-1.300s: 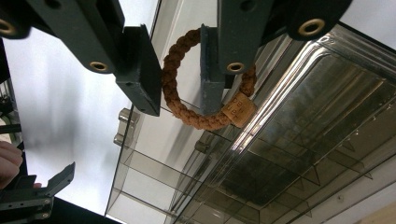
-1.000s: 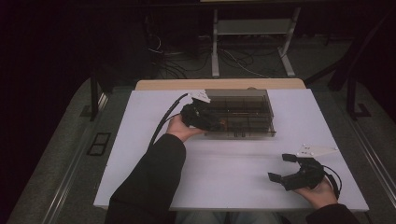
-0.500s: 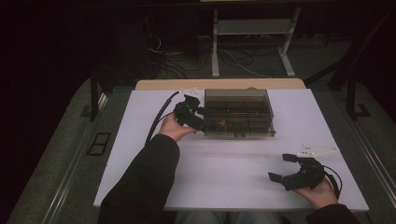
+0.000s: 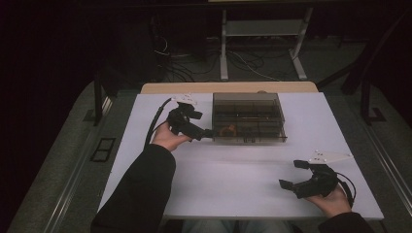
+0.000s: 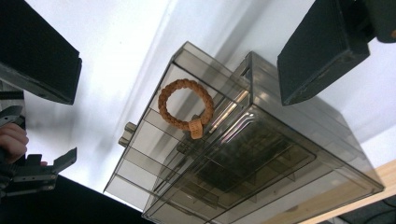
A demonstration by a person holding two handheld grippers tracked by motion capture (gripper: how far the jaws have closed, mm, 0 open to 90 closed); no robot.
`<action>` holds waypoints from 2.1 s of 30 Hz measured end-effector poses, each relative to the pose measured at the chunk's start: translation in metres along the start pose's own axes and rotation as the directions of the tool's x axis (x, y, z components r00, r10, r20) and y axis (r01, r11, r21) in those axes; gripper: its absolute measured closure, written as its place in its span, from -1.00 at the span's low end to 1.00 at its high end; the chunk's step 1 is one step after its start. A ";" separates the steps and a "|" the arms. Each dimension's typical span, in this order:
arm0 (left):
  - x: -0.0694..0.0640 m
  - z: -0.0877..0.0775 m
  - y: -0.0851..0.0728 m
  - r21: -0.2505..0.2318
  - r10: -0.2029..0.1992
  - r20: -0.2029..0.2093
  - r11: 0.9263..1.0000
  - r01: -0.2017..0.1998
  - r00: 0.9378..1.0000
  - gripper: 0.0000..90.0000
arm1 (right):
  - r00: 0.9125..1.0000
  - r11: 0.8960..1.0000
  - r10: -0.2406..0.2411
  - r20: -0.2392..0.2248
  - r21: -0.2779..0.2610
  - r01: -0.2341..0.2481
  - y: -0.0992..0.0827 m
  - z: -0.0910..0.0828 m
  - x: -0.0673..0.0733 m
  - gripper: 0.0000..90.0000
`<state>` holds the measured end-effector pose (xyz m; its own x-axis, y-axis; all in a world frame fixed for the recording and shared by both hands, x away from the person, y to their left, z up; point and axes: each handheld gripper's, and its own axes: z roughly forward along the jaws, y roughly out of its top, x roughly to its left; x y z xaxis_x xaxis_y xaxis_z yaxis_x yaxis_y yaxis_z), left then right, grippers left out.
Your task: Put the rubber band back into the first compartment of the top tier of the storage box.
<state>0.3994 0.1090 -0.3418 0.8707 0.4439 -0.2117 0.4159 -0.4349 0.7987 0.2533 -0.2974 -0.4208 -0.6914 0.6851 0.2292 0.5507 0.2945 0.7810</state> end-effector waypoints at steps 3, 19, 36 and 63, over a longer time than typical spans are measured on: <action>0.000 -0.006 -0.004 0.001 0.005 -0.005 1.000 -0.005 1.000 -1.00 | 1.000 1.000 0.001 0.000 0.000 -0.001 0.000 0.000 0.000 -0.99; -0.009 -0.028 -0.025 -0.040 -0.008 -0.047 0.999 0.006 0.999 -1.00 | 1.000 1.000 0.002 0.002 0.000 -0.002 0.000 0.000 0.000 -0.99; -0.020 -0.040 -0.061 -0.063 -0.043 -0.074 0.997 0.039 0.996 -1.00 | 1.000 1.000 0.005 0.005 0.002 -0.005 0.000 0.000 -0.001 -0.99; -0.045 -0.042 -0.115 -0.082 -0.085 -0.112 0.994 0.076 0.990 -1.00 | 1.000 1.000 0.013 0.004 -0.003 -0.013 -0.001 0.000 -0.002 -0.99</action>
<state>0.3016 0.1724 -0.4005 0.7973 0.5642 -0.2142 0.4578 -0.3341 0.8239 0.2537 -0.2991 -0.4216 -0.6825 0.6915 0.2369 0.5582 0.2838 0.7797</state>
